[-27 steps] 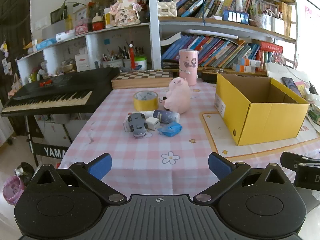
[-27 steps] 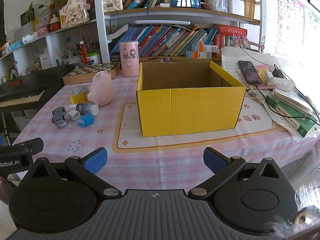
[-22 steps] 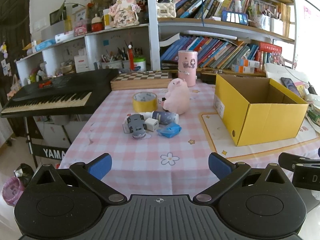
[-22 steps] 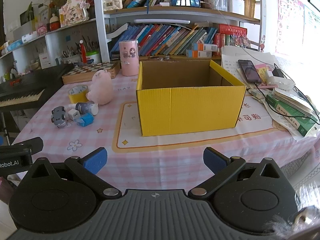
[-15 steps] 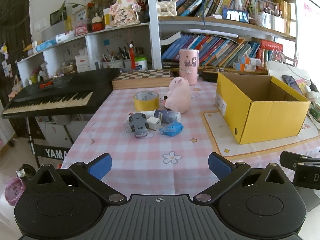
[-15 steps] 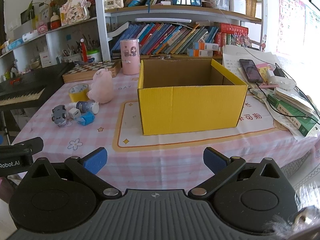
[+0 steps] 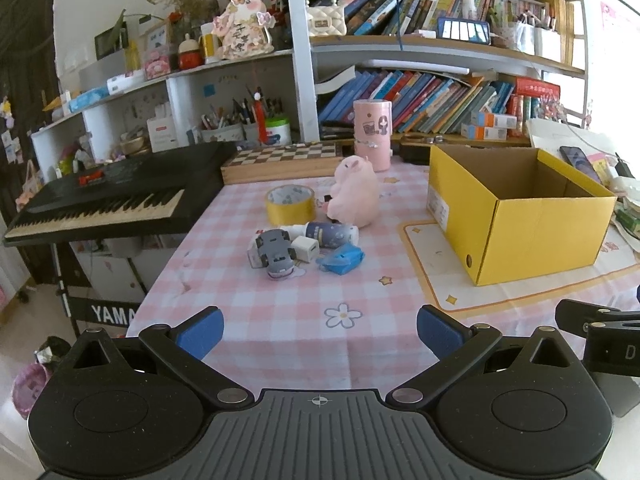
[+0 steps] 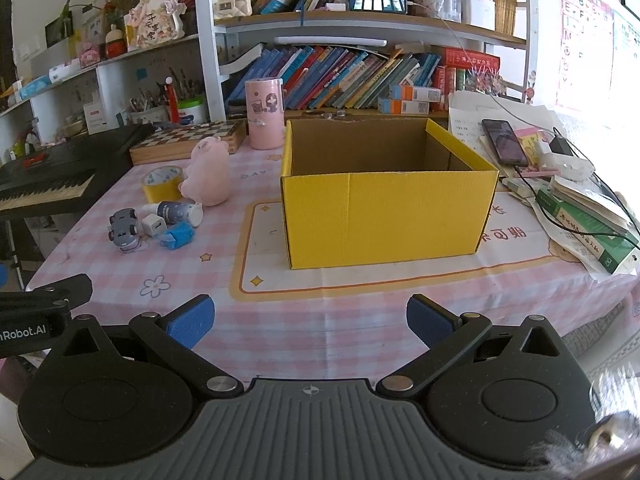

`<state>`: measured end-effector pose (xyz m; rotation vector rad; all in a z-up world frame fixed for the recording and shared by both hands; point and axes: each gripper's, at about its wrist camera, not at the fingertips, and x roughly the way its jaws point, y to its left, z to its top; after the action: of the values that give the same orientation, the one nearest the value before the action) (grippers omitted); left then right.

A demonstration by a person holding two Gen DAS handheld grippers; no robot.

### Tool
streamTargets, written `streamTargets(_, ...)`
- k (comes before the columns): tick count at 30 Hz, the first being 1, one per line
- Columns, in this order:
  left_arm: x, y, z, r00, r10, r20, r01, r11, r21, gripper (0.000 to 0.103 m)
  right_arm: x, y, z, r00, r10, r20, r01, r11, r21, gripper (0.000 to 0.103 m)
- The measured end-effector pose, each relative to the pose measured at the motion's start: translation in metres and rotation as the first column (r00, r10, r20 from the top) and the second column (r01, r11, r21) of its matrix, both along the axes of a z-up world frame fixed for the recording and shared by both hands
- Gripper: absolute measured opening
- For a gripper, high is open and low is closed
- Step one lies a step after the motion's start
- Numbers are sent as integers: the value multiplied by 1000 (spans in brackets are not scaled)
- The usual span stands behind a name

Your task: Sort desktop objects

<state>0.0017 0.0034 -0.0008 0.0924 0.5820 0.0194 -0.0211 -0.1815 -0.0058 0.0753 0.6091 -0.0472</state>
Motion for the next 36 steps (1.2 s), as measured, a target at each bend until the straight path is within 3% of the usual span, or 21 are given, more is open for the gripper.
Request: streamTargets(36,2,0,-4,999,-37,-19,37,999,-11,103,-1,-5,6,999,-35,-9,35,999,-6,103)
